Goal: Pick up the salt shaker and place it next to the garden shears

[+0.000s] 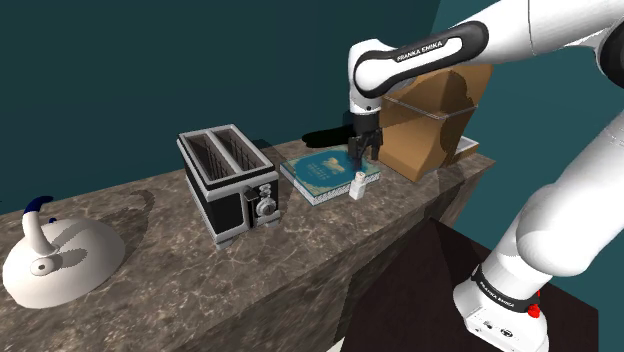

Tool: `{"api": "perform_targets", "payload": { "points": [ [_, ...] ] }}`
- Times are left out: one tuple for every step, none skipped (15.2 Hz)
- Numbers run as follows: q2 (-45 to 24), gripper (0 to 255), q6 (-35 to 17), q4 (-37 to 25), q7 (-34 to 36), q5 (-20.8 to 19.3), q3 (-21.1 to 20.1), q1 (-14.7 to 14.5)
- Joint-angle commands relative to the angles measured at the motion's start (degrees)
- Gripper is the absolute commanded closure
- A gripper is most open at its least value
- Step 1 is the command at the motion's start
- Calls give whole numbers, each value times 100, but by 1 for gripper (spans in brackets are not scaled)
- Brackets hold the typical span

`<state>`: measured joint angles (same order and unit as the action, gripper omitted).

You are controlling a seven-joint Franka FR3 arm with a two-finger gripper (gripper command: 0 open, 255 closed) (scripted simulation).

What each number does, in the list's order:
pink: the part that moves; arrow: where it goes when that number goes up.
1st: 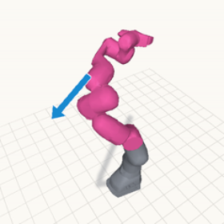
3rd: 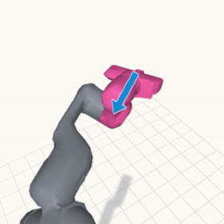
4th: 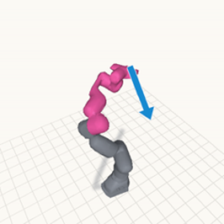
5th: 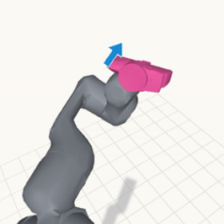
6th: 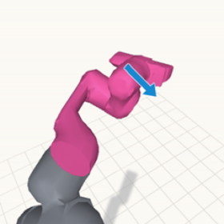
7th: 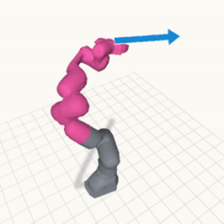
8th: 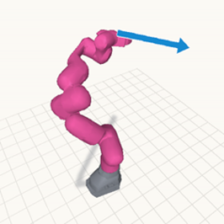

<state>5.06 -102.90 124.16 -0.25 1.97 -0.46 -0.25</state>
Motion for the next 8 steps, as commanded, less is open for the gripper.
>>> {"api": "perform_targets", "payload": {
  "points": [
    [-501,0,-64,-319,61,-55,-14,-5],
    [-754,0,-91,-488,95,-82,-21,-12],
    [-949,0,-107,-623,121,-103,-25,-18],
    [-952,0,-184,-549,121,-102,-25,-19],
    [-957,0,-261,-477,120,-102,-25,-20],
    [-963,0,-338,-406,120,-101,-25,-21],
    [-971,0,-416,-336,120,-100,-26,-22],
    [-979,0,-493,-268,119,-100,-26,-22]
  ]
}}
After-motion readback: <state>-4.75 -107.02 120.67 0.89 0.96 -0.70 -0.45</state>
